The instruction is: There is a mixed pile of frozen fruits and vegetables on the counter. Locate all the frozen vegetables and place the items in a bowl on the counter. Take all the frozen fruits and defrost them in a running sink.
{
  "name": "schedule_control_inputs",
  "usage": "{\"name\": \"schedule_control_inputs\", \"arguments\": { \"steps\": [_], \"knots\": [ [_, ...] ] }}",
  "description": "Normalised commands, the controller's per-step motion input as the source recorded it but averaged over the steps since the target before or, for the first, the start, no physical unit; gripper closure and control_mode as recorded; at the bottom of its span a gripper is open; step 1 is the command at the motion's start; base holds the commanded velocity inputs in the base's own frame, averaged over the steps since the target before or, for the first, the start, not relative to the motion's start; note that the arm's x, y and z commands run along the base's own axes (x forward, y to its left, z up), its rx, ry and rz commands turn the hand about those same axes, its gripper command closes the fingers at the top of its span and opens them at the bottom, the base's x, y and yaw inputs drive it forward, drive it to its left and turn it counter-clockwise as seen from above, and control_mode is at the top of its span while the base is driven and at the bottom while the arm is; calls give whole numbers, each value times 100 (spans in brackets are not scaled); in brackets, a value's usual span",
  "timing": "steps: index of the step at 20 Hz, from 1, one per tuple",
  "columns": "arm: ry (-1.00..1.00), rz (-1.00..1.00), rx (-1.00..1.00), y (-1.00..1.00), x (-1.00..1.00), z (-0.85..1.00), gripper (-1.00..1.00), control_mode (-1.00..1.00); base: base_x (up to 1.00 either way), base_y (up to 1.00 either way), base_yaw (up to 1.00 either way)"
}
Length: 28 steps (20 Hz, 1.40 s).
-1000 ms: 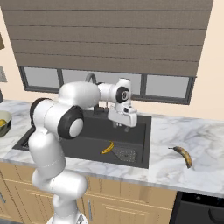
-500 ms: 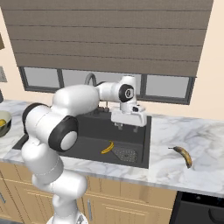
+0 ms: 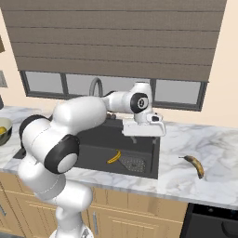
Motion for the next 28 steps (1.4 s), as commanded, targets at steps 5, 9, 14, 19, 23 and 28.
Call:
{"name": "schedule_control_inputs", "arguments": {
  "steps": [5, 9, 14, 19, 23, 28],
  "knots": [
    [0, 3, -2, -18, -11, 0, -100, -100, 0, 0, 0],
    [-1, 18, -1, -62, -4, 7, -100, -100, 0, 0, 0],
    [0, 23, 0, -68, -6, 5, -100, -100, 0, 0, 0],
    [-2, 15, 7, -75, 0, -2, -100, -100, 0, 0, 0],
    [-1, 4, 22, -70, 0, -20, -100, -100, 0, 0, 0],
    [0, 10, 40, -48, 23, -19, -100, -100, 0, 0, 0]
  ]
}}
